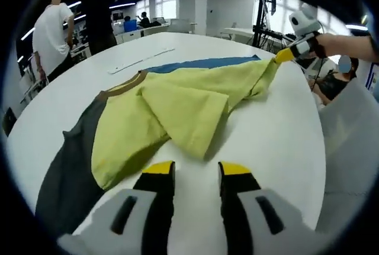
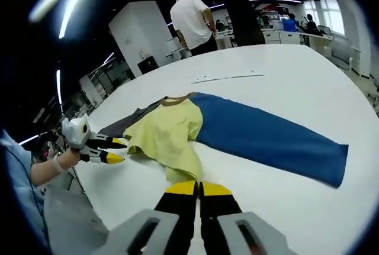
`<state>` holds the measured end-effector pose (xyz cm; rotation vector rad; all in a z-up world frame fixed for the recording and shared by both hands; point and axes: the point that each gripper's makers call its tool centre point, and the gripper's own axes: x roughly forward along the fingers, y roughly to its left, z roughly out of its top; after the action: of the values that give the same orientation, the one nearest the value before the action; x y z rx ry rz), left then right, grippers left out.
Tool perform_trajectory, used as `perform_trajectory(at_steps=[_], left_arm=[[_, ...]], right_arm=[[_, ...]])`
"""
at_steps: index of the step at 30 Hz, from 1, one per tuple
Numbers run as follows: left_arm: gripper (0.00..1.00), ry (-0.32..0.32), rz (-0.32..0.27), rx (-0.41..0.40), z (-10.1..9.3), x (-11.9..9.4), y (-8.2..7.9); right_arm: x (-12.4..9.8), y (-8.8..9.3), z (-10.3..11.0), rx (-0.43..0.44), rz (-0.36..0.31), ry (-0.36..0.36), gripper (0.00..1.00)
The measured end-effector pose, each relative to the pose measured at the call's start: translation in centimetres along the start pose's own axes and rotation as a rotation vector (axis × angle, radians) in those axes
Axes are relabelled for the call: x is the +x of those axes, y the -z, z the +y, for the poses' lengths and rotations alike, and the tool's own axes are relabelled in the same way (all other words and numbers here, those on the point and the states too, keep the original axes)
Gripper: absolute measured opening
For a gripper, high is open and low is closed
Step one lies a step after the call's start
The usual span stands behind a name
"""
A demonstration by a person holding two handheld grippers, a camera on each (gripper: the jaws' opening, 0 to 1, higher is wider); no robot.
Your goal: Fold the garment on the visible template until the final outline fits inside the template.
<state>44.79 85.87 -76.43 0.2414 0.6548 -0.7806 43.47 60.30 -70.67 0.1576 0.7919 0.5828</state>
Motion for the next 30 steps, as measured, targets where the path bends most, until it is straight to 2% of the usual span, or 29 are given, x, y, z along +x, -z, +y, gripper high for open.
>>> perform_trajectory(at_steps=[8, 14, 17, 20, 30], left_arm=[[0.22, -0.028, -0.030, -0.044, 0.1, 1.0, -0.1], [0.15, -0.033, -0.049, -0.069, 0.3, 1.5, -0.6], [0.08, -0.039, -0.055, -0.080, 0.5, 1.5, -0.6], [0.00, -0.034, -0.065, -0.098, 0.6, 1.2, -0.8], [0.00, -0.060, -0.073, -0.090, 2.1, -1.6, -1.0]], right_arm=[[0.0, 0.2, -0.1, 0.007, 0.000, -0.001, 0.00], [-0.1, 0.1, -0.1, 0.003, 0.003, -0.003, 0.00], [-0.1, 0.0, -0.2, 0.005, 0.003, -0.002, 0.00], [-0.1, 0.0, -0.3, 0.004, 0.004, -0.001, 0.00], [-0.1, 0.0, 0.0, -0.004, 0.003, -0.004, 0.00]])
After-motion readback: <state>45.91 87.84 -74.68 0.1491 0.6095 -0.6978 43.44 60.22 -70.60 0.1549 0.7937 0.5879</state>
